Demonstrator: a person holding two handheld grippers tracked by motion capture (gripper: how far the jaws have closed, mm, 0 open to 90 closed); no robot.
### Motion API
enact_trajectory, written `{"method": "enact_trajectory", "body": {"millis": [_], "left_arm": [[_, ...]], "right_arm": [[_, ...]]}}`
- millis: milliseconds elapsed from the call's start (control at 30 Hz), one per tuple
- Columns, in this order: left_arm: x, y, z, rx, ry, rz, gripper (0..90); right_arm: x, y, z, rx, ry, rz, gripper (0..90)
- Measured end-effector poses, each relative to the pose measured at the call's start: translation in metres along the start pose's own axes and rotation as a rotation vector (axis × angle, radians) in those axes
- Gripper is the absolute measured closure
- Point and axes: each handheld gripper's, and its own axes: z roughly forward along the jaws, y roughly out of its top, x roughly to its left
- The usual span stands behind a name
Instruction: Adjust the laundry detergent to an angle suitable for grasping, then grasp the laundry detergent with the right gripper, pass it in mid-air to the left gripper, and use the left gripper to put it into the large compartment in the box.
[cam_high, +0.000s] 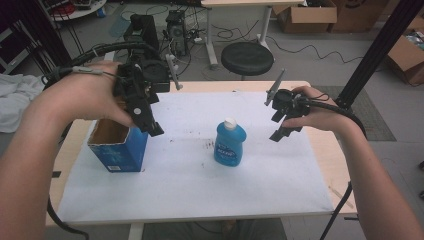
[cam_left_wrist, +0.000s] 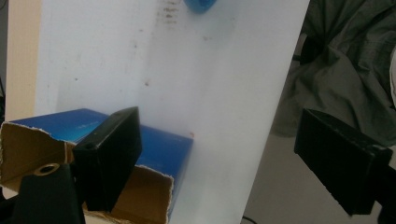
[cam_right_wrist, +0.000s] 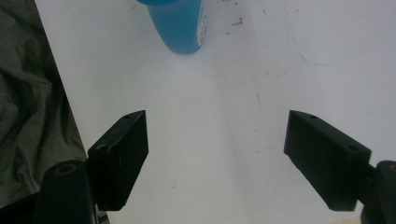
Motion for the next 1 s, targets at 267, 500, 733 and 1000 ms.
{"method": "enact_trajectory", "body": {"millis": [267,500,733,1000], "left_arm": [[-0.001,-0.001,-0.001,-0.004,0.005,-0.005,15.9],[-0.001,0.002,-0.001,0.004,-0.001,0.005,15.8],[-0.001,0.003,0.001,0.013,-0.005,0.013,15.8],[-0.001,0.002,0.002,0.005,-0.013,0.011,15.7]], "right_arm": [[-0.001,-0.003,0.000,0.009,-0.006,0.010,22.0],[-0.001,-0.005,-0.001,0.001,-0.010,0.031,18.5],[-0.001,-0.009,-0.004,-0.029,0.008,0.028,16.2],[-0.001,-0.011,-0.006,-0.072,0.004,0.040,16.2]]}}
